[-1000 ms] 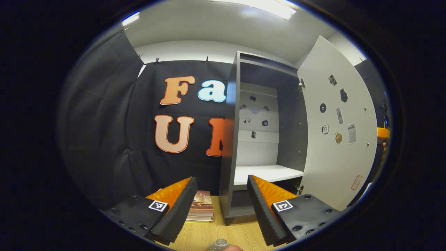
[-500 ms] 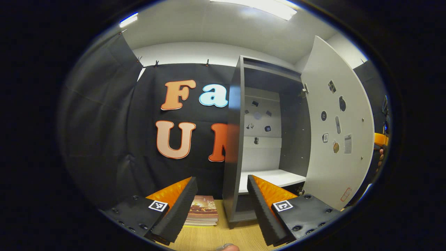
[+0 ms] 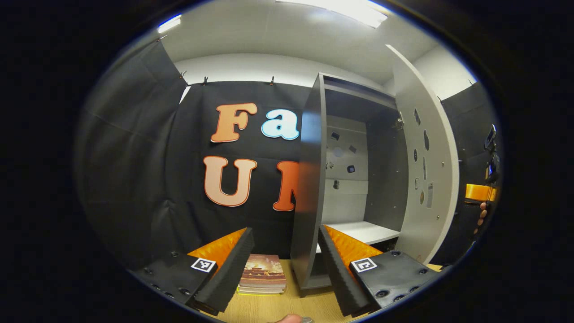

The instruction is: Open the cabinet door with the right hand, grasp the bottle in the cabinet with the left hand and place it on the coaster, then close the cabinet door with the right hand.

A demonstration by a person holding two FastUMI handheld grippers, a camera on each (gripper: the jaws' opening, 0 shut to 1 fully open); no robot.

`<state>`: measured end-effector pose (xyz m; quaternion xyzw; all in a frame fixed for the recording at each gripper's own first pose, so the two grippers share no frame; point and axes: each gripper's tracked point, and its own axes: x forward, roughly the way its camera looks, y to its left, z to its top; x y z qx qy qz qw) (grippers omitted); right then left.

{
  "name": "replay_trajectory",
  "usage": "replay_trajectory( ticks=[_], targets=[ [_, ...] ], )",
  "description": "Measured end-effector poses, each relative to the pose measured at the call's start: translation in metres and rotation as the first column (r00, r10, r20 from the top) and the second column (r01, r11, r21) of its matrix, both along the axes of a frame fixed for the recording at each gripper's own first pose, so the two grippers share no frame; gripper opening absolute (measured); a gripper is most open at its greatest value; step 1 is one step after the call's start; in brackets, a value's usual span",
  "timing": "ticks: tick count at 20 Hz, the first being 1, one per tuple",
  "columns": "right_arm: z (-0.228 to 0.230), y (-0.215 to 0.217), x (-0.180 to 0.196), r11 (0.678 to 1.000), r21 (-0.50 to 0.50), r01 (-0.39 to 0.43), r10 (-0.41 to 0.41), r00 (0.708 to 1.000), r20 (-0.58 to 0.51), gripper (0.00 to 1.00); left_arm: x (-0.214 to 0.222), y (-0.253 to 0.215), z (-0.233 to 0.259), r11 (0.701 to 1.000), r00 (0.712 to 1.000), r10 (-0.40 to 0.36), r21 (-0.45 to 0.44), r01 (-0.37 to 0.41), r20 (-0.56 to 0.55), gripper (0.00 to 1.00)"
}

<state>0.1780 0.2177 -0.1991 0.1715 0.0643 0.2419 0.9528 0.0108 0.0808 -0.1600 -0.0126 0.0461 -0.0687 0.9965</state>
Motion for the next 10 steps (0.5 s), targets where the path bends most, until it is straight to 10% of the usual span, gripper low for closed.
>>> replay_trajectory(
  ticks=[10],
  targets=[
    [-0.020,0.020,0.034,0.985,-0.145,0.091,-0.099,0.994,-0.048,0.68,0.011,0.033,-0.001,0.999,0.999,0.036,0.024,-0.036,0.013,0.94]
  ],
)
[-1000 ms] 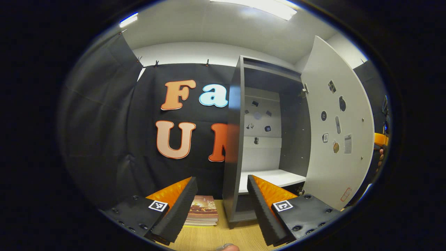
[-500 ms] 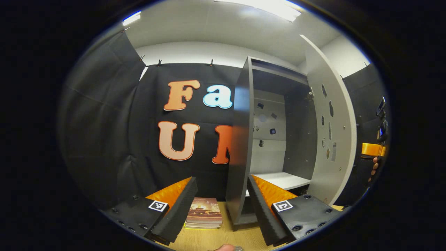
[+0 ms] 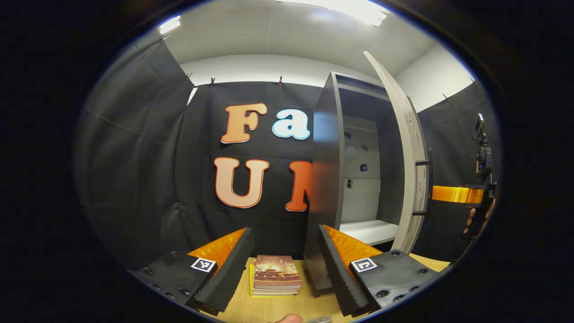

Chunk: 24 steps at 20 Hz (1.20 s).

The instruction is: Open the cabinet door with the right hand, grasp the bottle in the cabinet with the left hand and place it on the coaster, then close the cabinet door with the right hand.

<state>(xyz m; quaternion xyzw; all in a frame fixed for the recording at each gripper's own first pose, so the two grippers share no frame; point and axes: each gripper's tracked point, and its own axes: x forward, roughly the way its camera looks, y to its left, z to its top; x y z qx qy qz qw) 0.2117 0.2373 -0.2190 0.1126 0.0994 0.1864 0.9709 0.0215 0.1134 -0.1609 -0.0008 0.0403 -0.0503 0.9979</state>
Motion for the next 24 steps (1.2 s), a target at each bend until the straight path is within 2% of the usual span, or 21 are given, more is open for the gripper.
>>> replay_trajectory(
  ticks=[1,2,3,4,8,15,24],
  targets=[
    [-0.003,-0.002,0.009,0.999,-0.021,0.026,-0.026,1.000,0.007,0.68,0.001,0.001,0.001,1.000,1.000,0.003,0.005,-0.003,0.006,0.94],
    [-0.007,-0.003,0.016,0.999,-0.027,0.042,-0.042,0.999,0.006,0.68,0.002,0.000,0.003,1.000,1.000,0.002,0.011,-0.002,0.012,0.88],
    [-0.008,-0.003,0.016,0.999,-0.020,0.041,-0.041,0.999,-0.001,0.68,0.003,-0.001,0.004,1.000,1.000,0.001,0.015,-0.001,0.015,0.88],
    [-0.007,-0.007,0.018,0.998,-0.014,0.058,-0.058,0.998,0.000,0.69,0.006,-0.003,0.006,1.000,1.000,-0.005,0.016,0.005,0.019,0.94],
    [-0.010,-0.016,0.018,0.995,-0.024,0.092,-0.092,0.996,-0.006,0.65,0.009,-0.011,0.007,1.000,1.000,-0.008,0.025,0.007,0.024,0.94],
    [-0.015,-0.012,0.017,0.978,-0.159,0.135,-0.131,0.991,0.031,0.66,0.012,-0.021,0.019,0.999,0.999,0.003,0.049,-0.005,0.049,0.94],
    [-0.019,-0.008,0.027,0.957,-0.237,0.170,-0.172,0.985,0.010,0.66,0.014,-0.051,0.031,0.999,0.999,0.003,0.035,-0.005,0.043,0.94]
  ],
)
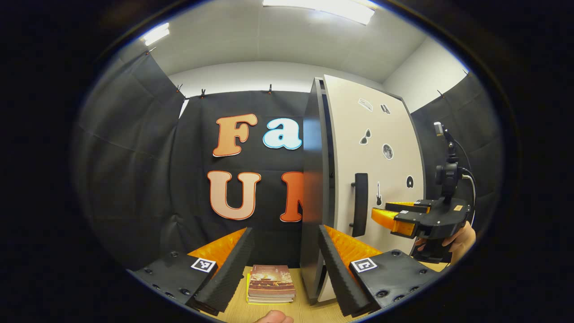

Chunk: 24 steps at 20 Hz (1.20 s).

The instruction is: Open the cabinet door with the right hand, grasp the bottle in the cabinet with the left hand and place it on the coaster, then close the cabinet door with the right hand.

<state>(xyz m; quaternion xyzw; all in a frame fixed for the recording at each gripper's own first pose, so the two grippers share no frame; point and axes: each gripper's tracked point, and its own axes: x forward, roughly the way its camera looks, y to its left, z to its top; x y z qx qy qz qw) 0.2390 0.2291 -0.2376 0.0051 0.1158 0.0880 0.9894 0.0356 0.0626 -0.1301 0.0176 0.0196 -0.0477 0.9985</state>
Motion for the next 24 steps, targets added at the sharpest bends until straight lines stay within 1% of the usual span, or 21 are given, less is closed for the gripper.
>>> replay_trajectory(
  ticks=[2,4,5,7,10,14,17,19,20,21,22,24],
  targets=[
    [-0.003,0.001,0.000,1.000,-0.008,-0.004,0.004,1.000,-0.020,0.66,0.003,-0.008,0.002,1.000,1.000,0.000,-0.008,0.000,-0.008,0.94],
    [-0.010,0.003,-0.012,1.000,0.010,-0.023,0.023,0.997,-0.070,0.66,0.002,-0.016,-0.001,1.000,1.000,-0.006,-0.011,0.006,-0.024,0.94],
    [-0.009,0.003,-0.019,0.999,0.021,-0.036,0.037,0.996,-0.079,0.67,0.002,-0.019,-0.003,1.000,1.000,-0.007,-0.012,0.006,-0.030,0.94],
    [-0.002,-0.007,-0.026,0.999,0.018,-0.034,0.035,0.998,-0.050,0.67,0.001,-0.020,0.000,1.000,0.999,-0.001,-0.015,0.001,-0.034,0.94],
    [0.027,-0.030,-0.062,0.999,0.044,-0.023,0.024,1.000,-0.015,0.69,0.001,-0.024,0.008,1.000,1.000,0.005,-0.010,-0.006,-0.027,0.94],
    [0.055,-0.063,-0.106,1.000,-0.004,-0.010,0.010,1.000,0.007,0.72,-0.005,-0.032,0.030,1.000,1.000,0.022,-0.011,-0.022,-0.005,0.94],
    [0.072,-0.083,-0.128,0.999,-0.032,0.011,-0.010,1.000,0.023,0.75,-0.014,-0.038,0.053,0.999,0.999,0.036,-0.035,-0.035,0.018,0.94],
    [0.084,-0.092,-0.141,0.999,-0.049,0.005,-0.003,0.999,0.037,0.76,-0.019,-0.037,0.071,0.998,0.998,0.048,-0.050,-0.046,0.038,0.94],
    [0.090,-0.095,-0.146,0.998,-0.067,-0.010,0.014,0.998,0.055,0.80,-0.022,-0.035,0.082,0.997,0.997,0.059,-0.048,-0.057,0.052,0.94],
    [0.096,-0.102,-0.153,0.997,-0.082,-0.007,0.013,0.998,0.068,0.81,-0.025,-0.034,0.093,0.997,0.996,0.068,-0.041,-0.065,0.066,0.94],
    [0.101,-0.111,-0.157,0.996,-0.085,0.012,-0.006,0.997,0.073,0.85,-0.028,-0.035,0.100,0.997,0.995,0.068,-0.025,-0.066,0.074,0.95],
    [0.117,-0.126,-0.162,0.997,-0.062,0.056,-0.050,0.994,0.093,0.90,-0.030,-0.036,0.115,0.997,0.993,0.072,0.004,-0.073,0.098,0.94]
  ],
)
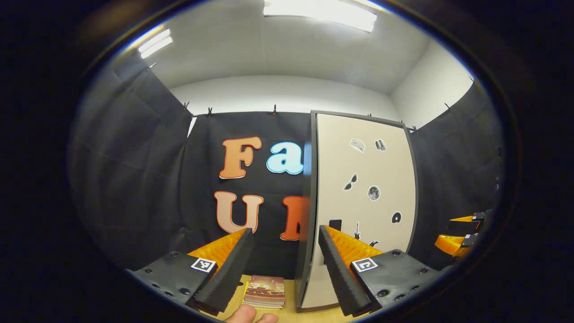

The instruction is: Open the cabinet door with the right hand, grasp the bottle in the cabinet with the left hand and place it on the coaster, then close the cabinet door with the right hand.

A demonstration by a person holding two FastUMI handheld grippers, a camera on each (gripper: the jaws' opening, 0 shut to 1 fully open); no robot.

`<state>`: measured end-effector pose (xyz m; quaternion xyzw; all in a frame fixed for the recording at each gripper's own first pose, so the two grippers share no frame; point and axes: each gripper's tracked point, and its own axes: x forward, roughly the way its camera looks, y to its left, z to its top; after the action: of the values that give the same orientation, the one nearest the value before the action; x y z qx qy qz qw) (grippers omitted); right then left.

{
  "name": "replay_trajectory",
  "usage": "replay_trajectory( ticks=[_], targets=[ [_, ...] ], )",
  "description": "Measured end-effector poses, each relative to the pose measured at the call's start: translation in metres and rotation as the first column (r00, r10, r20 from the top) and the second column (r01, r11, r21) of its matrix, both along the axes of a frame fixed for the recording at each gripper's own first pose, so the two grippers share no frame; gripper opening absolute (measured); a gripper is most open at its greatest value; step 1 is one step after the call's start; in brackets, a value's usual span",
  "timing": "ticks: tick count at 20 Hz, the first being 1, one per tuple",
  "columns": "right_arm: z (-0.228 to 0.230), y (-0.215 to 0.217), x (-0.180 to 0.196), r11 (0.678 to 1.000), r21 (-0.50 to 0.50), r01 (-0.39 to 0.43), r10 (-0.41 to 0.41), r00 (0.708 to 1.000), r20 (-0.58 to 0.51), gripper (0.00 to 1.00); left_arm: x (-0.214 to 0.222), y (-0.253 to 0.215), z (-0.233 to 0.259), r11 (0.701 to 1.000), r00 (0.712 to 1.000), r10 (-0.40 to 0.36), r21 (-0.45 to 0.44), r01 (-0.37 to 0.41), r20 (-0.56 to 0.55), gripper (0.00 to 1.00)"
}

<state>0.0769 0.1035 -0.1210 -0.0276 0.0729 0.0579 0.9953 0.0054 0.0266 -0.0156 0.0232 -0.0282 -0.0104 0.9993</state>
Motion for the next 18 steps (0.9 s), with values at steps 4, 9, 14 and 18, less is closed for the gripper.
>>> replay_trajectory(
  ticks=[4,9,14,18],
  targets=[
    [0.023,-0.020,-0.006,0.997,0.063,0.048,-0.048,0.999,-0.001,0.92,-0.009,-0.001,0.022,1.000,1.000,0.008,-0.020,-0.007,0.013,0.90],
    [0.046,-0.032,-0.005,0.996,0.052,0.075,-0.076,0.997,0.025,0.92,-0.014,-0.008,0.045,0.999,0.999,-0.016,-0.042,0.017,0.031,0.89],
    [0.054,-0.029,-0.010,0.997,0.042,0.066,-0.068,0.996,0.053,0.92,-0.019,-0.015,0.044,0.999,0.999,-0.034,-0.009,0.034,0.031,0.89],
    [0.061,-0.036,-0.007,0.994,0.078,0.081,-0.086,0.994,0.060,0.92,-0.017,-0.019,0.037,0.998,0.999,-0.026,0.053,0.025,0.027,0.95]
  ],
)
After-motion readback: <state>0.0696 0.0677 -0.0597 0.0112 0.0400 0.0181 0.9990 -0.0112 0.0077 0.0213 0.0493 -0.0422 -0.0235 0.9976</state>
